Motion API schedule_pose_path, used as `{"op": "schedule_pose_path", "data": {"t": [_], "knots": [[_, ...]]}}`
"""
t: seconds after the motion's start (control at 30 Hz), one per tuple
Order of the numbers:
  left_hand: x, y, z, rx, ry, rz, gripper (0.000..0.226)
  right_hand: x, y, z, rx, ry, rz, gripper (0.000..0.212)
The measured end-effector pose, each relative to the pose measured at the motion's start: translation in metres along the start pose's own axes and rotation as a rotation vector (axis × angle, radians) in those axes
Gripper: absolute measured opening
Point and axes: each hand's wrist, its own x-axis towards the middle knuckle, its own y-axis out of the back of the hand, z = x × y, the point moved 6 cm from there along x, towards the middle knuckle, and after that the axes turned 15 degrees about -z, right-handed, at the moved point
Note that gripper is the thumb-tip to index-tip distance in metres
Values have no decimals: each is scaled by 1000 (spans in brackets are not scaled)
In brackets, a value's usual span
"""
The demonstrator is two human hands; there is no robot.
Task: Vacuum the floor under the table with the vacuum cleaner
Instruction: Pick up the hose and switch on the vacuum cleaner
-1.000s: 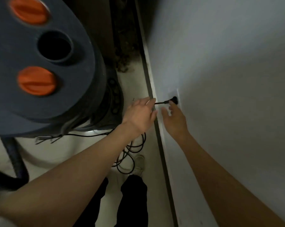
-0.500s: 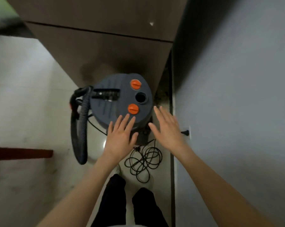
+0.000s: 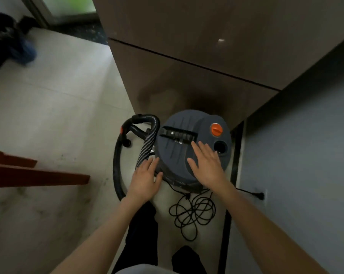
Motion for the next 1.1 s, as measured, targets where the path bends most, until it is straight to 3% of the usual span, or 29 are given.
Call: {"op": "schedule_pose_path", "data": {"t": [0.27,0.53,0.7,0.87,0.97,1.1], "knots": [[90,35,-101,-216,143,-210,55,128,-14,-43,-125,-109,-151,60],[173,24,-110,-538,232,-331,54,147,-30,-42,-176,-176,-182,63],[220,-22,-139,-735,229,-331,50,149,-30,-37,-92,-137,-212,67],[185,10,-100,-1065,202,-250,48,150,-31,-34,-46,-139,-283,61],[146,33,-90,-1129,165,-156,33,149,-21,-39,102,-142,-283,54],[83,37,-79,-1003,113,-173,38,147,-6,-73,648,-82,-254,44]]}}
